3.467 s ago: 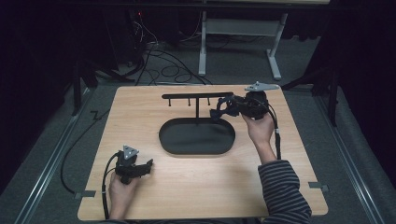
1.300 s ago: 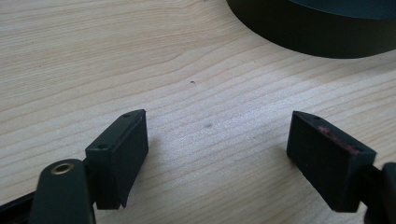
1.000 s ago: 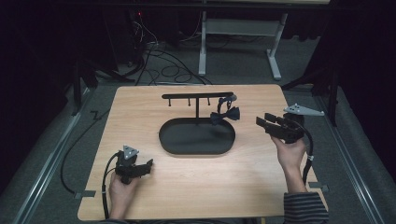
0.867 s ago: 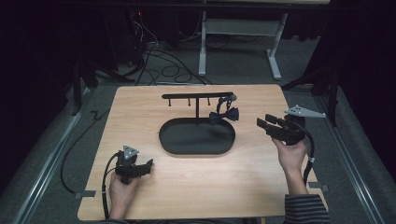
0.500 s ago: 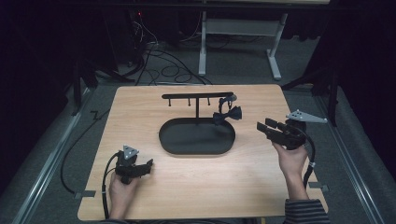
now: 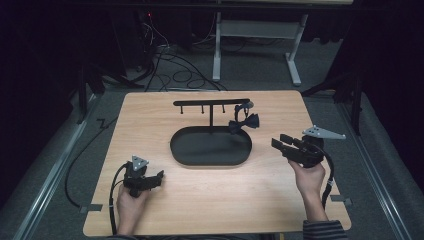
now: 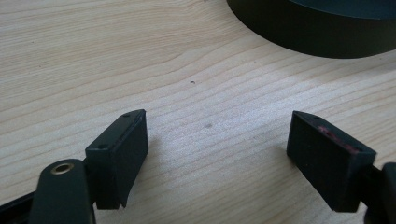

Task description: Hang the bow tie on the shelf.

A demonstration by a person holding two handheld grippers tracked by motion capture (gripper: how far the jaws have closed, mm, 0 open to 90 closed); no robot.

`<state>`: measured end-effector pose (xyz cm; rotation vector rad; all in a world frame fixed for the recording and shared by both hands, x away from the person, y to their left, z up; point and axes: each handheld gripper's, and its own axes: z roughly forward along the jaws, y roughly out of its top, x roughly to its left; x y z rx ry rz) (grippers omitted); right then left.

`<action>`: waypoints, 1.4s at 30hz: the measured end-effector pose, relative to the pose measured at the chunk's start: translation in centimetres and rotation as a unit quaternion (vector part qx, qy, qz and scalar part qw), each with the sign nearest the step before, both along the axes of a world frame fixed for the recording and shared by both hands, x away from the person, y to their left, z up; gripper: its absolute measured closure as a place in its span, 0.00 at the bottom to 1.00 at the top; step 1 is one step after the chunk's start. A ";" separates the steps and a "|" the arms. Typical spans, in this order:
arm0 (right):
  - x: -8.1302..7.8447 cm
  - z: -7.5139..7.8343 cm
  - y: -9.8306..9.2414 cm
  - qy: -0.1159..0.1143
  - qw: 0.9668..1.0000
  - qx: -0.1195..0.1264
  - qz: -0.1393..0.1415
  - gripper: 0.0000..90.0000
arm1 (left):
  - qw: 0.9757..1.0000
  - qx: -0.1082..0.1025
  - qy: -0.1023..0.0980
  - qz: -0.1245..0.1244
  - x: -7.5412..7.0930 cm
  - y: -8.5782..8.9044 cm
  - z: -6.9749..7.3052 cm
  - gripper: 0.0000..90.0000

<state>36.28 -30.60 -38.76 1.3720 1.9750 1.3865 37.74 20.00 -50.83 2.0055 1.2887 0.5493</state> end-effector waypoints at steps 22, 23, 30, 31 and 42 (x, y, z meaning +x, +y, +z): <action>-0.3 -3.3 0.4 0.022 1.000 0.018 0.003 0.55 | 1.000 0.000 0.000 0.000 0.0 0.0 0.0 0.23; -0.3 -3.5 0.5 0.023 1.000 0.018 0.005 0.55 | 1.000 0.000 0.000 0.000 0.0 0.0 0.0 0.23; -0.3 -4.9 1.0 0.035 0.999 0.011 0.011 0.55 | 1.000 0.000 0.000 0.000 0.0 0.0 0.0 0.23; -0.3 -5.0 1.0 0.037 0.999 0.011 0.010 0.55 | 1.000 0.000 0.000 0.000 0.0 0.0 0.0 0.23; -0.3 -6.5 1.3 0.048 0.999 0.003 0.006 0.55 | 1.000 0.000 0.000 0.000 0.0 0.0 0.0 0.23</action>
